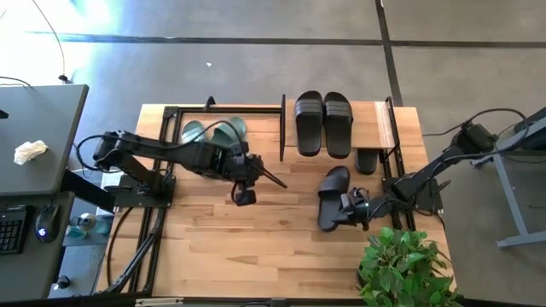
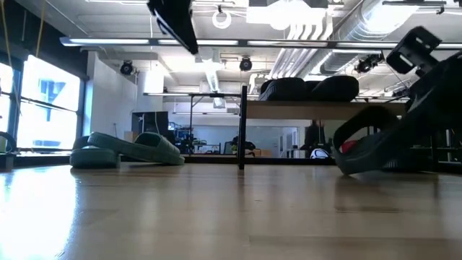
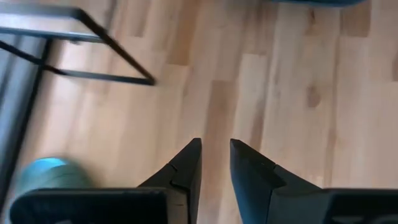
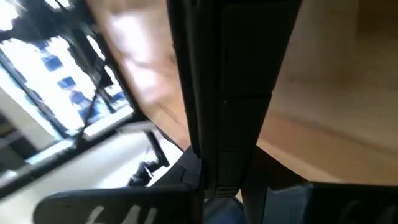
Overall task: Pick and place slides into the shelf
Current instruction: Put the black slipper under the shelf
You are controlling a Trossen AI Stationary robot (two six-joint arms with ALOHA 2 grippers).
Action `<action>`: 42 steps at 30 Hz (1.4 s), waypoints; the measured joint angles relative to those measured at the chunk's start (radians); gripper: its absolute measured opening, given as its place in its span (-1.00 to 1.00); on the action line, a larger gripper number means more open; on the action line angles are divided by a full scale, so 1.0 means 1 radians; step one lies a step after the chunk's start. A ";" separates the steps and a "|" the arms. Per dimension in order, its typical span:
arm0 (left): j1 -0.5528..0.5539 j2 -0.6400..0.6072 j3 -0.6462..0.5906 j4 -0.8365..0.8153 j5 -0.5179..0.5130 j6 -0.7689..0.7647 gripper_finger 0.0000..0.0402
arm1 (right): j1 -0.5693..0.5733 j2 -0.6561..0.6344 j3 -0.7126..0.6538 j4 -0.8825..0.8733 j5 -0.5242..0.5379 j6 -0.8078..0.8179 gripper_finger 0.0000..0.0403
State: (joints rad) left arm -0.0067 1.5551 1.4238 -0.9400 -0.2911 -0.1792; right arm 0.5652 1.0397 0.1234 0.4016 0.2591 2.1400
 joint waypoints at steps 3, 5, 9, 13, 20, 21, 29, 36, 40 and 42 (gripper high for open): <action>0.000 0.000 -0.095 0.121 0.044 -0.038 -0.69 | -0.006 0.000 -0.047 0.076 0.072 0.018 -0.82; 0.000 0.000 -0.151 0.203 0.087 -0.063 -0.71 | -0.015 0.000 -0.069 0.091 0.092 0.035 -0.82; 0.000 0.000 -0.252 0.367 0.150 -0.094 -0.75 | -0.048 0.000 -0.110 0.135 0.099 0.051 -0.82; 0.000 0.000 -0.306 0.452 0.162 -0.141 -0.80 | -0.100 0.000 -0.114 0.150 0.077 0.051 -0.82; 0.000 0.000 -0.312 0.482 0.141 -0.143 -0.92 | -0.162 0.000 -0.114 0.210 0.015 0.077 -0.83; 0.000 0.000 -0.312 0.482 0.140 -0.143 -0.94 | -0.168 0.000 -0.114 0.218 0.005 0.084 -0.83; 0.000 0.000 -0.312 0.494 0.138 -0.143 -0.97 | -0.201 0.000 -0.108 0.282 0.018 0.103 -0.83; 0.000 0.000 -0.312 0.499 0.142 -0.141 -0.99 | -0.201 0.001 -0.108 0.370 0.088 0.076 -0.83; 0.000 0.000 -0.312 0.499 0.141 -0.140 -0.99 | -0.201 0.000 -0.108 0.459 0.194 0.037 -0.83; 0.000 0.000 -0.312 0.499 0.141 -0.134 -0.98 | -0.200 0.000 -0.108 0.481 0.225 0.033 -0.83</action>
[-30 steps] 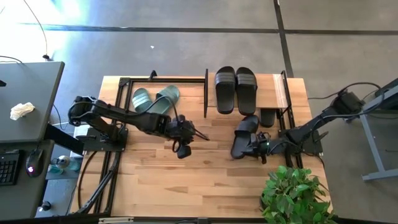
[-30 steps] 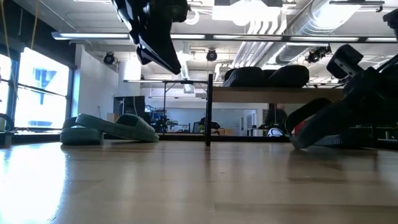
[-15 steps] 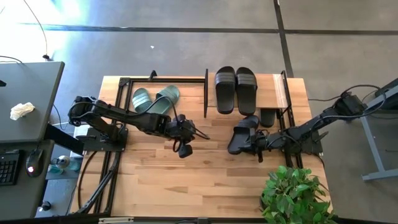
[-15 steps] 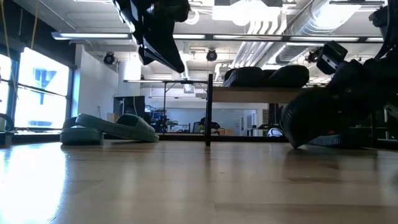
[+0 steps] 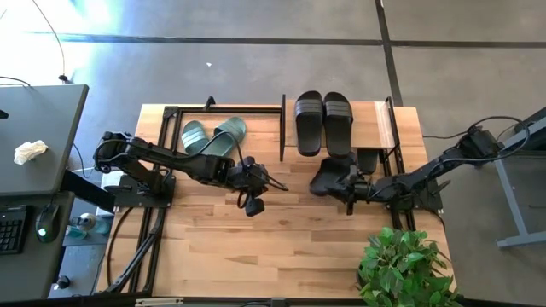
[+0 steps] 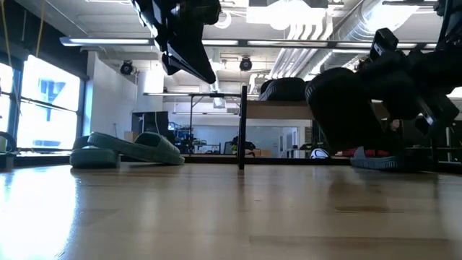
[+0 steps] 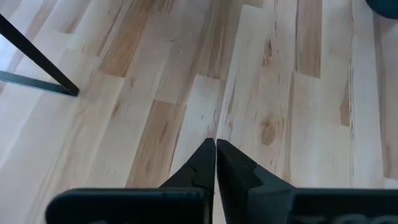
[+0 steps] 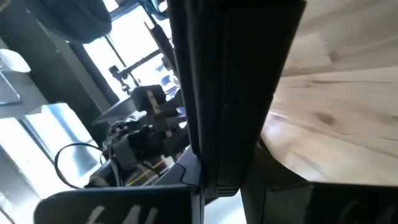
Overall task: Pick and place slides into the shelf
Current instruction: Put the black slipper under the shelf
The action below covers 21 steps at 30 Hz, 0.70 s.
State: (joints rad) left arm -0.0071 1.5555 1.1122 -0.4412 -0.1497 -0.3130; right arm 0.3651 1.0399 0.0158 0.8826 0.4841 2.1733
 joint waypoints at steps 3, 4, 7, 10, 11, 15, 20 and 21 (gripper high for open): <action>0.000 0.000 0.000 0.000 0.000 0.018 -0.98 | 0.004 0.000 0.000 -0.035 0.010 0.033 -0.83; 0.000 0.000 0.000 0.000 0.000 0.019 -0.98 | 0.003 0.000 0.000 -0.059 0.001 0.049 -0.83; 0.000 0.000 0.000 -0.003 0.004 0.020 -1.00 | -0.009 0.001 0.000 -0.086 -0.077 0.050 -0.83; 0.000 0.000 0.000 -0.005 0.089 0.027 -0.99 | -0.012 0.001 0.001 -0.085 -0.092 0.025 -0.83; 0.000 0.001 0.000 -0.002 0.130 0.039 -0.99 | -0.012 0.001 0.001 -0.086 -0.094 0.021 -0.83; -0.001 0.043 -0.002 0.101 0.230 0.096 -0.98 | -0.012 0.001 0.001 -0.103 -0.173 -0.004 -0.83; 0.001 0.137 -0.001 0.305 0.364 0.019 -0.91 | -0.011 0.001 0.006 -0.108 -0.215 -0.089 -0.84; 0.001 0.156 -0.001 0.339 0.389 -0.016 -0.88 | -0.011 0.001 0.007 -0.109 -0.215 -0.123 -0.84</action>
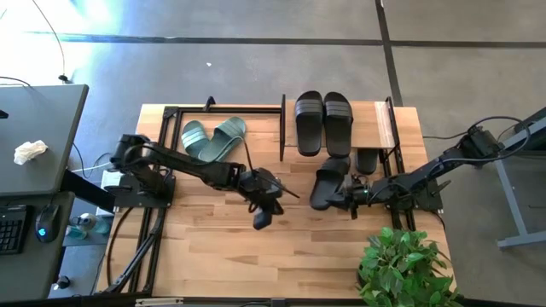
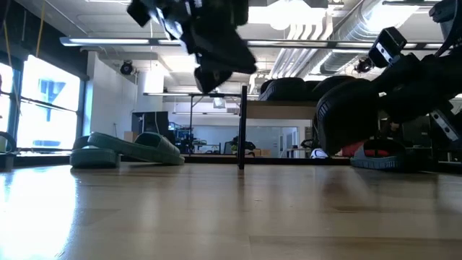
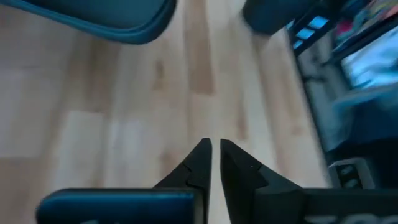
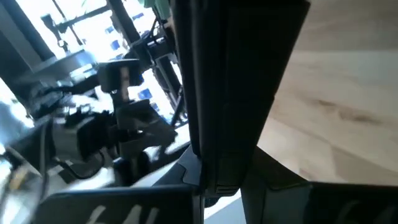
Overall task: Pick and place slides into the shelf
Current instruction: Put the black slipper under the shelf
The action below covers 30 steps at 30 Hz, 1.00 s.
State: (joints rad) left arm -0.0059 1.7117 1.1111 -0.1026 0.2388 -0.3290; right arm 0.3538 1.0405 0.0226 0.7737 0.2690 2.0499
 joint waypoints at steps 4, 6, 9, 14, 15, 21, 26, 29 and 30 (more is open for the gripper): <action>0.000 0.068 0.000 0.097 0.078 -0.215 -0.75 | 0.000 0.000 0.018 -0.038 0.000 -0.138 -0.84; 0.000 0.109 0.000 0.177 0.120 -0.314 -0.69 | 0.000 0.000 0.022 -0.055 -0.002 -0.172 -0.84; 0.000 0.154 -0.015 0.395 0.186 -0.450 -0.63 | 0.000 0.000 0.023 -0.070 -0.027 -0.177 -0.84; 0.000 0.208 -0.084 0.634 0.127 -0.669 -0.57 | 0.021 0.000 0.023 -0.070 -0.070 -0.177 -0.84; 0.000 0.213 -0.100 0.634 0.111 -0.709 -0.56 | 0.029 0.000 0.023 -0.066 -0.066 -0.179 -0.84; 0.000 0.305 -0.163 0.894 0.007 -0.983 -0.50 | 0.071 0.000 0.023 -0.045 -0.079 -0.184 -0.84; -0.008 0.367 -0.153 1.029 -0.074 -1.103 -0.41 | 0.081 0.000 0.023 -0.041 -0.057 -0.180 -0.84; -0.010 0.376 -0.141 1.019 -0.098 -1.119 -0.35 | 0.081 0.000 0.023 -0.042 -0.024 -0.173 -0.84; -0.010 0.376 -0.132 1.018 -0.105 -1.118 -0.33 | 0.081 0.000 0.023 -0.042 -0.020 -0.173 -0.84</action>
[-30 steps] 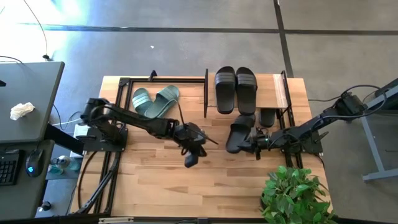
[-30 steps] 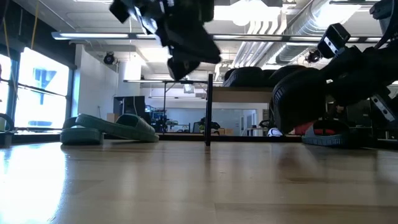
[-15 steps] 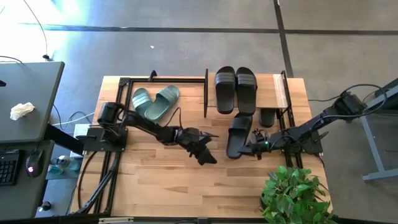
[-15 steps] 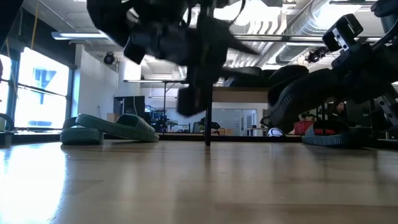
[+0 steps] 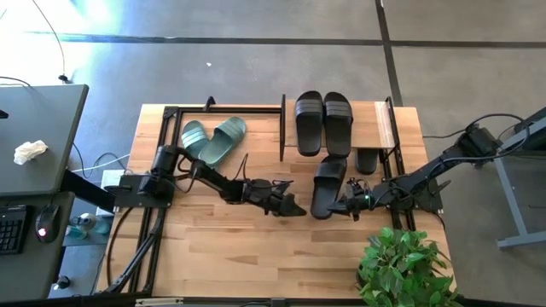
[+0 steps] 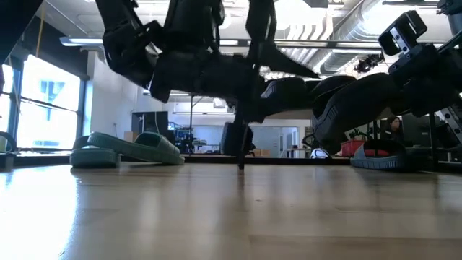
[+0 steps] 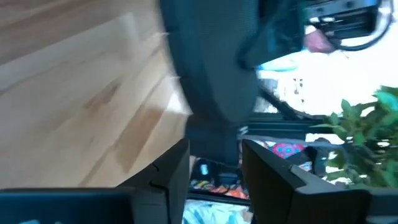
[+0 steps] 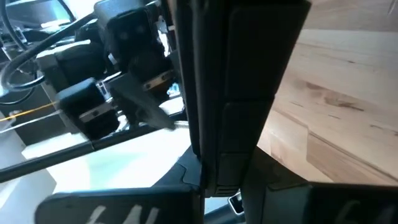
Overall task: Pick and place slides into the shelf
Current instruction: Put the black slipper under the shelf
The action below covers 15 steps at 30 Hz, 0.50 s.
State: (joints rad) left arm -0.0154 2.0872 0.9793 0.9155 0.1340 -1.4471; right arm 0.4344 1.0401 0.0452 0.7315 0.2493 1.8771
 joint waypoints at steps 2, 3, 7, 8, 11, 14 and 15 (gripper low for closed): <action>0.000 -0.001 0.012 0.001 -0.012 0.003 -0.29 | 0.000 0.000 0.000 0.000 0.003 -0.001 -0.84; -0.001 -0.001 0.017 -0.005 -0.022 0.003 -0.27 | 0.000 0.000 0.000 0.000 0.003 -0.002 -0.84; 0.001 -0.002 0.056 -0.084 -0.038 0.029 -0.20 | 0.000 0.000 0.000 0.003 0.003 -0.003 -0.84; 0.002 -0.001 0.064 -0.120 -0.035 0.039 -0.19 | 0.000 0.000 0.000 0.009 0.003 -0.004 -0.84; 0.002 0.000 0.077 -0.175 -0.033 0.045 -0.15 | 0.000 0.000 0.000 0.020 0.004 -0.017 -0.84; 0.002 -0.001 0.084 -0.179 -0.033 0.046 -0.12 | 0.000 0.000 0.000 0.035 0.004 -0.024 -0.84; 0.002 -0.001 0.084 -0.176 -0.033 0.046 -0.12 | 0.000 0.000 0.000 0.034 0.004 -0.026 -0.84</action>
State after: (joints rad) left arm -0.0135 2.0865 1.0630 0.7398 0.1012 -1.4010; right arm 0.4347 1.0405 0.0452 0.7656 0.2535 1.8514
